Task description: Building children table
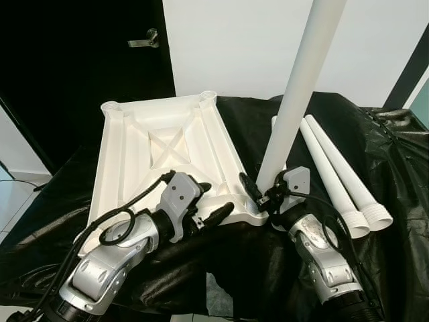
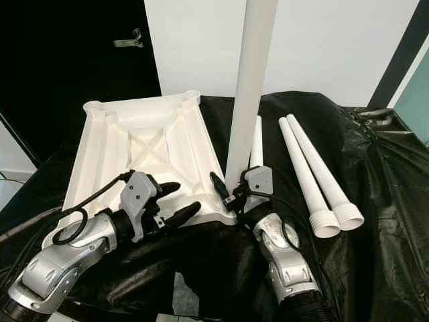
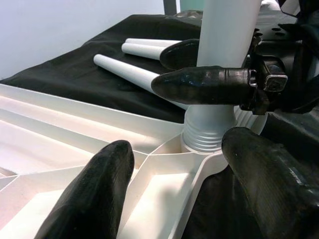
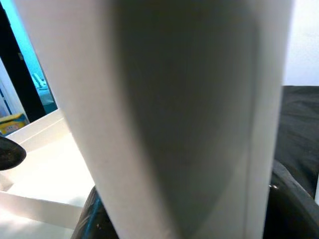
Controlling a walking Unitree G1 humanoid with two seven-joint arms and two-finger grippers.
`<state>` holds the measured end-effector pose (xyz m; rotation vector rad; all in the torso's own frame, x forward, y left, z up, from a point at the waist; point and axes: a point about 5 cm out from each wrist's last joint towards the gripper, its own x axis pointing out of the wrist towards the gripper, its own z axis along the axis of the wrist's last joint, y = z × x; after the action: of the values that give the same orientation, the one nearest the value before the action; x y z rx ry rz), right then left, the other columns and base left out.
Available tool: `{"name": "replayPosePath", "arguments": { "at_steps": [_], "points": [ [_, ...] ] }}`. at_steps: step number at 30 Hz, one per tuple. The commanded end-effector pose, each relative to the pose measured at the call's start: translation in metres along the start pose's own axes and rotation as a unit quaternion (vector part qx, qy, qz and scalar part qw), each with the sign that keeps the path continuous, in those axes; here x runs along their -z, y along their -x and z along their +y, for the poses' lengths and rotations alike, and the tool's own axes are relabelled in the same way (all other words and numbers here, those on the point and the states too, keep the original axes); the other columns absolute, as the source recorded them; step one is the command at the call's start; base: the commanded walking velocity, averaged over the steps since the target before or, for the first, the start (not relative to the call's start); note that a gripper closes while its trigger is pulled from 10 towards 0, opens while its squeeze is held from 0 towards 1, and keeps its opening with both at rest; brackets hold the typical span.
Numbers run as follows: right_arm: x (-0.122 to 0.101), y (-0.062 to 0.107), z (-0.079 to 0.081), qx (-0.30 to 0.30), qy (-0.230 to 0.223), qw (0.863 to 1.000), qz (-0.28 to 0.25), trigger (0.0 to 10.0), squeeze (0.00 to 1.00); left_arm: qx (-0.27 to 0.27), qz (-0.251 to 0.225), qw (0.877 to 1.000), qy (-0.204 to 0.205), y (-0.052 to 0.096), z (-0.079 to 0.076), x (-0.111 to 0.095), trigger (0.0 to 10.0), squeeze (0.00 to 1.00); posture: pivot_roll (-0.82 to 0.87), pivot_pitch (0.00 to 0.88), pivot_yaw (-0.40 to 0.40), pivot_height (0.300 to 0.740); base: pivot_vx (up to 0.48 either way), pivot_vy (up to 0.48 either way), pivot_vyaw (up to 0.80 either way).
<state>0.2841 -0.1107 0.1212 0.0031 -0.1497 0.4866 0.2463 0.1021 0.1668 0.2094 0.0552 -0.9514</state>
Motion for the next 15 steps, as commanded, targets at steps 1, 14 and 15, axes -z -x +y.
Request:
{"name": "replayPosePath", "arguments": {
  "at_steps": [1, 14, 15],
  "points": [
    [0.0408, 0.0169, 0.0002, 0.018, -0.064, 0.992, 0.105, 10.0, 0.00, 0.046, 0.001, 0.999, -0.003, 0.0012, -0.0038, -0.0016, 10.0, 0.00, 0.12, 0.000, 0.021, 0.740, 0.000, 0.000, 0.00],
    [0.0411, 0.0156, 0.0000, 0.030, -0.130, 0.986, 0.098, 10.0, 0.00, 0.053, 0.000, 0.999, -0.006, 0.0009, -0.0049, -0.0032, 10.0, 0.00, 0.12, 0.000, 0.022, 0.740, 0.000, 0.000, 0.00],
    [0.0410, 0.0153, 0.0003, 0.029, -0.134, 0.986, 0.097, 10.0, 0.00, 0.053, 0.000, 0.999, -0.006, 0.0009, -0.0049, -0.0032, 10.0, 0.00, 0.12, 0.000, 0.021, 0.740, 0.000, 0.000, 0.00]
  ]
}}
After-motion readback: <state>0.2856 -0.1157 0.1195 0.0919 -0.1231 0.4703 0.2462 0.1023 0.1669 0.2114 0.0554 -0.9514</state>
